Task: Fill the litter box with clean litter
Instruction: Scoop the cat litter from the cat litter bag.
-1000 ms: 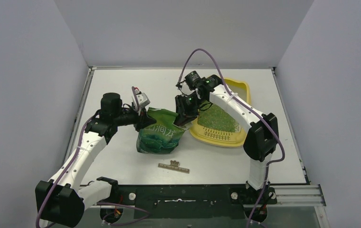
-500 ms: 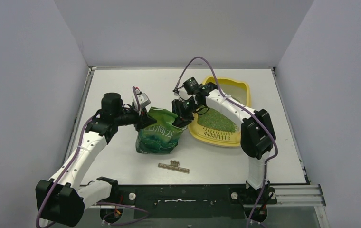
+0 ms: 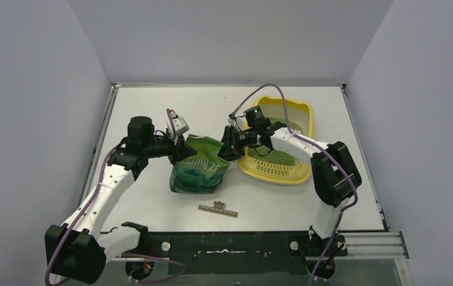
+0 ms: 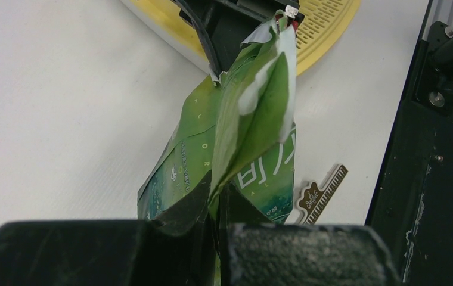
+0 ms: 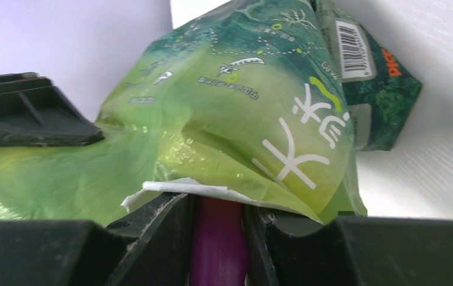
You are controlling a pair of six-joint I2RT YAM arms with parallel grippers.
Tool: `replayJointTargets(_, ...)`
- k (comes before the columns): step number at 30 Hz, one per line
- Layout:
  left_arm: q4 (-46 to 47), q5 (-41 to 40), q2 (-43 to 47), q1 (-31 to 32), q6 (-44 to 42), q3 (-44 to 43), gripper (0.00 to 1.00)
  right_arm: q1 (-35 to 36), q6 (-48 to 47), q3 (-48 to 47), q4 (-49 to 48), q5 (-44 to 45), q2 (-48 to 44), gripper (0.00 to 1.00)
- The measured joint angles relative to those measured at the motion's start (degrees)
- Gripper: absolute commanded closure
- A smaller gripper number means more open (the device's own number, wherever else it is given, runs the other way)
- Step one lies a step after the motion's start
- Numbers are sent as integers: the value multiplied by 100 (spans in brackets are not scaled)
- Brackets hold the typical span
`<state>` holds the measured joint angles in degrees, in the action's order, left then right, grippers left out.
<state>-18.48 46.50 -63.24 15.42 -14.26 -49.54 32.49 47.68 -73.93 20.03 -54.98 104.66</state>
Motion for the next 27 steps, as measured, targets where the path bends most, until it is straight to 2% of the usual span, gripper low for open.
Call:
replayJointTargets(6,0,33,-50,0,4,-2,100,-140,1296,863,-2000,-413,-210,100)
replayJointTargets(10,0,31,-57,0,4,-2,100,-210,1790,1165,-2726,-564,-214,100)
replayJointTargets(15,0,24,-57,0,4,-2,100,-319,2059,1467,-3086,-619,-452,100)
replayJointTargets(27,9,-46,-39,0,4,-2,100,-778,2175,2011,-3248,-715,-1141,100)
